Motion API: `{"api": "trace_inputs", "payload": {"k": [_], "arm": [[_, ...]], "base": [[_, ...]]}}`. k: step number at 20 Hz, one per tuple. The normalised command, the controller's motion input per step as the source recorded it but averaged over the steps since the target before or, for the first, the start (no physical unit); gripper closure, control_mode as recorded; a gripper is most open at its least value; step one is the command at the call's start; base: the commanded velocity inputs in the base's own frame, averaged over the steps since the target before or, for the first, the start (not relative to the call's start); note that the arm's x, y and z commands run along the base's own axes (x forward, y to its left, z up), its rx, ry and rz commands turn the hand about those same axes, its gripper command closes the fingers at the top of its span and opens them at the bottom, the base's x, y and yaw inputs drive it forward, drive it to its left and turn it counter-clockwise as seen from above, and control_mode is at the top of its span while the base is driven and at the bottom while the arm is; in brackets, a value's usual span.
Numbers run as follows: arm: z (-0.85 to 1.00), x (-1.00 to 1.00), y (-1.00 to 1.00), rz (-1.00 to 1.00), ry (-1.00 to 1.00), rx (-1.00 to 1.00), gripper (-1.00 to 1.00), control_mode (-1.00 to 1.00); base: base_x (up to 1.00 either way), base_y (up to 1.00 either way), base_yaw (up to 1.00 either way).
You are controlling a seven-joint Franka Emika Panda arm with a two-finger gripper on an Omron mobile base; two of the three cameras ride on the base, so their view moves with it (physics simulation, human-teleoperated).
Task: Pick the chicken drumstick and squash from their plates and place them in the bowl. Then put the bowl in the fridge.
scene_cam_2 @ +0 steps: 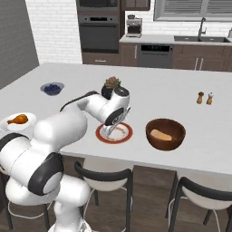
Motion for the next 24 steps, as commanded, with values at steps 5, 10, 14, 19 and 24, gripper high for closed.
{"api": "trace_inputs", "payload": {"k": [5, 10, 14, 19, 24], "arm": [[-0.09, -0.07, 1.0, -0.27, 0.0, -0.01, -1.0, -1.0], [-0.16, 0.0, 1.0, -0.35, 0.0, -0.01, -1.0, -1.0], [-0.1, -0.45, 0.95, -0.02, -0.02, -0.05, -1.0, -1.0], [-0.01, -0.06, 1.0, -0.1, -0.05, -0.01, -1.0, -1.0], [0.0, 0.18, 1.0, -0.22, 0.0, 0.0, -1.0, -1.0]], "base": [[0.0, 0.0, 0.0], [0.0, 0.0, 0.0], [0.0, 0.0, 0.0], [0.0, 0.0, 0.0], [0.0, 0.0, 0.0]]}}
